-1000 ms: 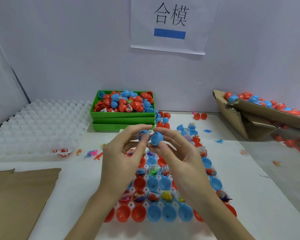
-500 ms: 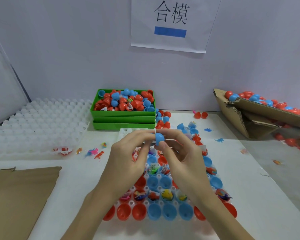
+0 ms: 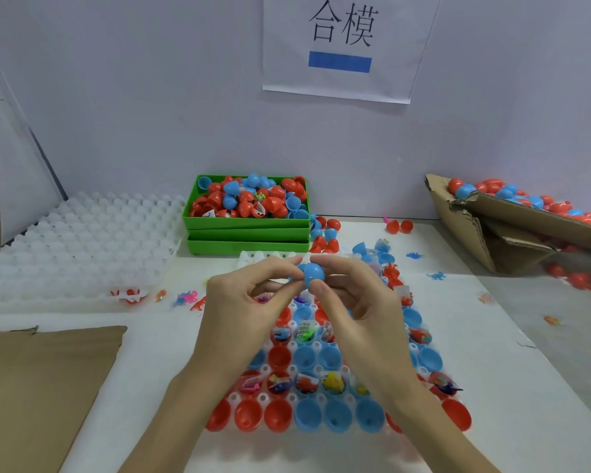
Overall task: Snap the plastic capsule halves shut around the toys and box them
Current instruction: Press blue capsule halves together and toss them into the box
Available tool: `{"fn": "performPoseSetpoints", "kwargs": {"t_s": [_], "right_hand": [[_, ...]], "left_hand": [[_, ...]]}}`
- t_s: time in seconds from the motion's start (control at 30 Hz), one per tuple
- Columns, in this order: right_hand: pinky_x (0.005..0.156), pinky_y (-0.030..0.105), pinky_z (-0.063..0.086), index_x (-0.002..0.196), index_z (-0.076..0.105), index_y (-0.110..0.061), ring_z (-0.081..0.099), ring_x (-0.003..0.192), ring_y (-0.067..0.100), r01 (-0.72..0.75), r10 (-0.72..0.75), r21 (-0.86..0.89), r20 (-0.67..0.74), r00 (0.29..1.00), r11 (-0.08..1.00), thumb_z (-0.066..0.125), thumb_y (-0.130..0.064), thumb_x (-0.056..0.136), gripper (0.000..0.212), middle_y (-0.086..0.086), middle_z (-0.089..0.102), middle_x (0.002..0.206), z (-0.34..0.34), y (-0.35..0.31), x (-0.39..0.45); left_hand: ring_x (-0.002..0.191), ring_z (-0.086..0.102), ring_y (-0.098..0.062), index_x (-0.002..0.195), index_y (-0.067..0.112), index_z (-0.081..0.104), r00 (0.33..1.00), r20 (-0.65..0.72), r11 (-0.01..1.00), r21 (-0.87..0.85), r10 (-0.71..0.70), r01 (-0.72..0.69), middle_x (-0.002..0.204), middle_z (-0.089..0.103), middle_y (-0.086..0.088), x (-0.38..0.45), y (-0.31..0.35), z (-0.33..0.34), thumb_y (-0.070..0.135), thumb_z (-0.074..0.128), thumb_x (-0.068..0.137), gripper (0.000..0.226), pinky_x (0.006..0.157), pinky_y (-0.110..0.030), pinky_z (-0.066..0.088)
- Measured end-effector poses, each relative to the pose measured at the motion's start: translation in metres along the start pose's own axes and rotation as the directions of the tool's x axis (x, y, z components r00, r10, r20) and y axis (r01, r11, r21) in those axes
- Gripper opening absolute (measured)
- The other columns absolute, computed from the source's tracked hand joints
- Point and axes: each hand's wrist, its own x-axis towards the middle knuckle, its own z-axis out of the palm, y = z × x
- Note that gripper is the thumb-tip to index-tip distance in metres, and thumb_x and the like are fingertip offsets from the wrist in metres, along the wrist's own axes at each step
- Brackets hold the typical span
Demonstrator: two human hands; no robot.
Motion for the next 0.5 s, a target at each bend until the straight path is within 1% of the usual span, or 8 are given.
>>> {"fn": "performPoseSetpoints", "kwargs": {"t_s": [0.13,0.2,0.23,0.3,0.37,0.43,0.5], "right_hand": [[0.089,0.026,0.059,0.122,0.071,-0.019,0.072,0.108,0.02,0.0,0.0,0.019,-0.014,1.0,1.0,0.071,-0.009,0.097,0.027,-0.003,0.073,0.114,0.001,-0.001,0.0],[0.088,0.026,0.06,0.121,0.072,-0.021,0.073,0.107,0.02,-0.015,0.016,0.032,-0.02,1.0,0.999,0.071,-0.009,0.097,0.026,-0.003,0.073,0.113,0.0,-0.001,0.001],[0.088,0.026,0.06,0.12,0.072,-0.021,0.073,0.106,0.02,-0.024,0.025,0.039,-0.02,0.999,0.999,0.072,-0.01,0.097,0.026,-0.004,0.073,0.113,-0.001,-0.001,0.001],[0.086,0.023,0.059,0.12,0.072,-0.022,0.073,0.106,0.018,-0.04,0.041,0.055,-0.014,0.999,0.998,0.072,-0.013,0.097,0.025,-0.006,0.074,0.112,-0.001,-0.003,0.002],[0.085,0.02,0.058,0.118,0.072,-0.022,0.073,0.106,0.016,-0.045,0.047,0.059,-0.017,0.999,0.997,0.072,-0.013,0.097,0.023,-0.008,0.074,0.11,0.0,-0.004,0.002],[0.086,0.019,0.058,0.118,0.072,-0.02,0.073,0.105,0.015,-0.057,0.058,0.078,-0.013,0.998,0.995,0.071,-0.011,0.097,0.023,-0.008,0.075,0.11,0.0,-0.005,0.003],[0.087,0.02,0.058,0.119,0.072,-0.018,0.073,0.105,0.015,-0.078,0.077,0.128,0.012,0.997,0.989,0.071,-0.01,0.097,0.023,-0.006,0.076,0.11,-0.001,-0.005,0.002]], "left_hand": [[0.107,0.073,-0.003,0.105,0.017,0.08,0.996,0.068,0.998,0.013,0.065,-0.066,0.12,0.077,0.01,0.002,-0.002,-0.001,0.014,0.074,0.092,0.015,0.09,-0.022,0.06],[0.113,0.071,-0.006,0.109,0.019,0.078,0.99,0.096,0.995,-0.009,0.101,-0.101,0.121,0.076,0.011,0.003,-0.001,0.0,0.012,0.071,0.095,0.018,0.092,-0.022,0.058],[0.114,0.071,-0.009,0.11,0.02,0.077,0.99,0.101,0.995,-0.022,0.102,-0.1,0.121,0.075,0.012,0.002,-0.001,0.001,0.009,0.071,0.096,0.019,0.092,-0.022,0.058],[0.108,0.073,-0.012,0.109,0.021,0.074,0.995,0.075,0.997,-0.049,0.066,-0.063,0.116,0.076,0.013,0.0,-0.002,0.005,0.005,0.072,0.095,0.021,0.09,-0.023,0.059],[0.101,0.074,-0.014,0.109,0.024,0.068,0.999,0.031,0.995,-0.097,0.019,-0.016,0.109,0.075,0.014,-0.002,0.0,0.008,0.007,0.075,0.094,0.024,0.086,-0.023,0.06],[0.1,0.075,-0.016,0.115,0.026,0.061,0.999,0.012,0.983,-0.178,-0.038,0.04,0.108,0.076,0.012,-0.002,0.001,0.008,0.012,0.078,0.091,0.033,0.083,-0.023,0.06],[0.101,0.074,-0.016,0.118,0.027,0.065,0.999,0.003,0.984,-0.173,-0.034,0.034,0.109,0.075,0.012,-0.001,0.0,0.007,0.012,0.079,0.091,0.033,0.082,-0.021,0.06]]}}
